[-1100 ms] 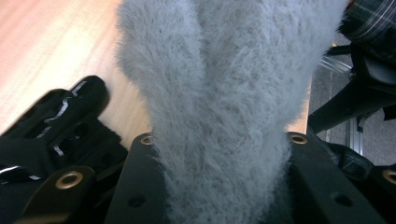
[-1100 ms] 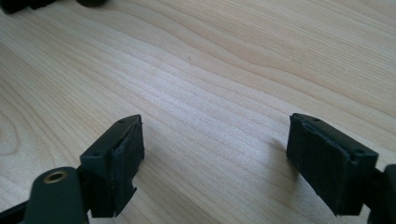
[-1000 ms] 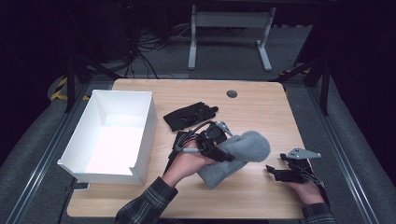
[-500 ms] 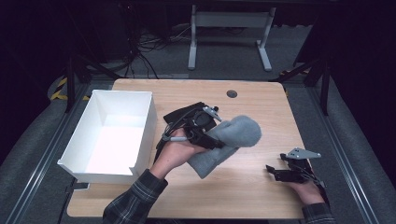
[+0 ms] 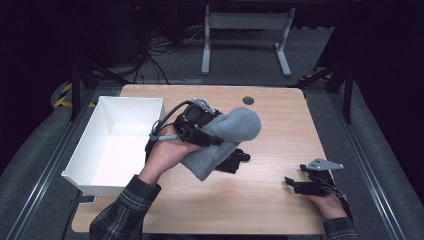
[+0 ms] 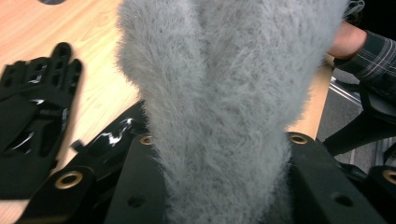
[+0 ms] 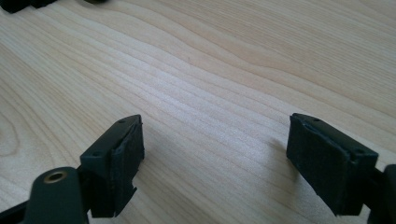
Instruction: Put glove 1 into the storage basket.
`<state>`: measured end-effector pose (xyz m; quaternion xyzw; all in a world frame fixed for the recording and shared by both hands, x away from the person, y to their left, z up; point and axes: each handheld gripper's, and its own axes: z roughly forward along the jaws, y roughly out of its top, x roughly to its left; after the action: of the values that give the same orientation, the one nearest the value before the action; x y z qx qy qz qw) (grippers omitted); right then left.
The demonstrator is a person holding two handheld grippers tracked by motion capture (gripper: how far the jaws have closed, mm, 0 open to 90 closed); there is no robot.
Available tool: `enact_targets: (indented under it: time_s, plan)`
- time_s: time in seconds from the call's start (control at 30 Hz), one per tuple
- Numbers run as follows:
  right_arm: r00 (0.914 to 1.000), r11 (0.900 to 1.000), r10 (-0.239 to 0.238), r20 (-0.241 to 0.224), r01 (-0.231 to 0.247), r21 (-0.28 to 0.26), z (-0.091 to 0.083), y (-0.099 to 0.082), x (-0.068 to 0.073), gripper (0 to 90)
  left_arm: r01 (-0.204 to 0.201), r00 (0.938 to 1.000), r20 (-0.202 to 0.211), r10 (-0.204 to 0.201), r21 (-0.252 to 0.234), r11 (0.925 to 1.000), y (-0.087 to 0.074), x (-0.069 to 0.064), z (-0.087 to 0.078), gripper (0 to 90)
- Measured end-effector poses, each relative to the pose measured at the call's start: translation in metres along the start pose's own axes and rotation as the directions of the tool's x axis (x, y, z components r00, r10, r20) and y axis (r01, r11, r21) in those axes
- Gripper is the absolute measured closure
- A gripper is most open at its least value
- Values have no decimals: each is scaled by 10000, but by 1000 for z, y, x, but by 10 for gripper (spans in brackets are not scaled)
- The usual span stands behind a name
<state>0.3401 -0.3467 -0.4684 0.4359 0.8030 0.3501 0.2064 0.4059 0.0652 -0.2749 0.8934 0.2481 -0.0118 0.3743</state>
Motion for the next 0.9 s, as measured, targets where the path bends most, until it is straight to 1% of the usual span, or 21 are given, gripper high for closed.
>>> enact_targets:
  time_s: [0.03,0.13,0.17,0.27,0.5,0.6,0.67,0.7,0.73,0.77,0.83,0.87,0.9]
  plan:
    - [10000,10000,1,-4,-1,0,0,0,0,192,80,9999,-106,-80,-30,10000,-2,3,-8,672]
    - [10000,10000,0,1,0,1,0,0,0,192,190,9996,-188,-193,-121,9997,-5,6,-16,672]
    - [10000,10000,2,2,-2,2,0,0,0,192,238,9991,-345,-244,-171,9996,-7,9,-24,672]
    - [10000,10000,2,4,-2,2,0,0,0,192,337,9981,-507,-351,-270,9991,-11,13,-36,672]
    - [10000,10000,9,3,-9,4,0,0,0,192,603,9938,-900,-646,-499,9969,-22,26,-64,670]
    - [10000,10000,15,12,-15,-10,0,0,0,192,703,9928,-920,-765,-690,9951,-27,31,-75,670]
    - [10000,10000,15,15,-15,-9,0,0,0,192,783,9908,-1048,-859,-752,9941,-31,35,-83,670]
    - [10000,10000,17,16,-17,-10,0,0,0,192,783,9908,-1048,-859,-752,9941,-31,35,-83,670]
    - [10000,10000,17,16,-17,-10,0,0,0,192,832,9894,-1126,-919,-791,9934,-34,37,-86,670]
    - [10000,10000,25,23,-25,-9,0,0,0,192,941,9863,-1277,-1043,-831,9921,-38,40,-92,670]
    - [10000,10000,24,24,-24,-11,0,0,0,192,1058,9837,-1364,-1172,-880,9905,-43,44,-98,670]
    - [10000,10000,26,26,-26,-11,0,0,0,192,1058,9837,-1364,-1172,-880,9905,-43,44,-98,670]
    - [10000,10000,27,30,-27,-11,0,0,0,192,1189,9812,-1416,-1309,-900,9888,-48,48,-104,670]
